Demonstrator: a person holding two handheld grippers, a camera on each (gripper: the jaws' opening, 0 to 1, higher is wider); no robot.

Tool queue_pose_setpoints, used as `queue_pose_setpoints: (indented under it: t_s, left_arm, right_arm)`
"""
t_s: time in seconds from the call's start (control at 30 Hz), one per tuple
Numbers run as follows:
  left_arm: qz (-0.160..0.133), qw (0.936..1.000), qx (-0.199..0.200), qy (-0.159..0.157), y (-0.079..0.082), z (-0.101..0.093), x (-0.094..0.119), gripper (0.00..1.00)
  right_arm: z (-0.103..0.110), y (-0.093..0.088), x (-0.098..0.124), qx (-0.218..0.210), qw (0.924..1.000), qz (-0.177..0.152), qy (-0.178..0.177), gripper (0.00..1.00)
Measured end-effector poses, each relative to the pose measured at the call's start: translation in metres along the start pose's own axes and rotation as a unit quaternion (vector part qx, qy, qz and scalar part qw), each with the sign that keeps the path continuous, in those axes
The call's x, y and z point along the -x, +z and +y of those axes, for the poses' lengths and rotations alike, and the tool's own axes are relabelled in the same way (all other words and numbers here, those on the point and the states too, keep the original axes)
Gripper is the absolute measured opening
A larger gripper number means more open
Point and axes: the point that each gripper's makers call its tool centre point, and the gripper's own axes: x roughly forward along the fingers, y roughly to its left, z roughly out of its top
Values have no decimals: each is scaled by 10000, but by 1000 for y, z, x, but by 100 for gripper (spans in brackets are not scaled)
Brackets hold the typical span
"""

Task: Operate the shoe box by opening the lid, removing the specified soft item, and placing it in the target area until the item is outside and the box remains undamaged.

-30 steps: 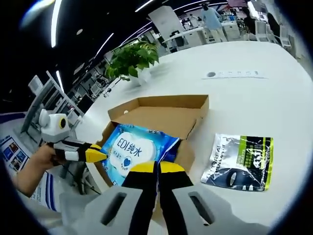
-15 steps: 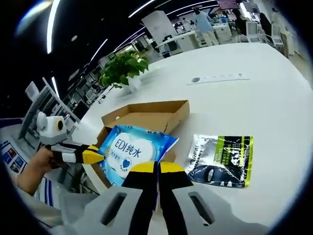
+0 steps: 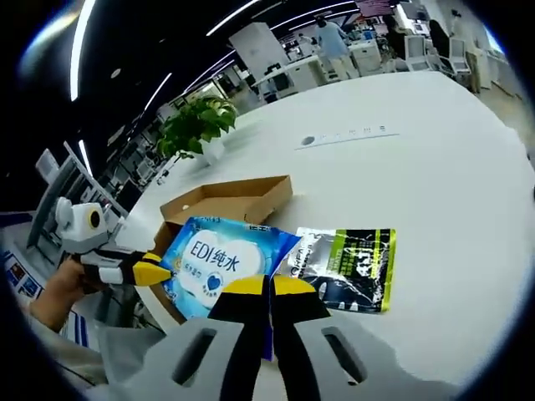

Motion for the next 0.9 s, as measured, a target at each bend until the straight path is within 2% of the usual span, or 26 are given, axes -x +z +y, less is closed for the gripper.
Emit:
queue_pose_setpoints:
  t_s: [0.53, 0.9]
  left_arm:
    - [101, 9992, -249, -282, 0, -42, -31, 5]
    - [213, 9984, -353, -393, 3, -55, -52, 5]
  right_arm:
    - [-40, -1, 30, -170, 9994, -86, -297, 0]
    - [-63, 0, 38, -260, 9984, -93, -489, 0]
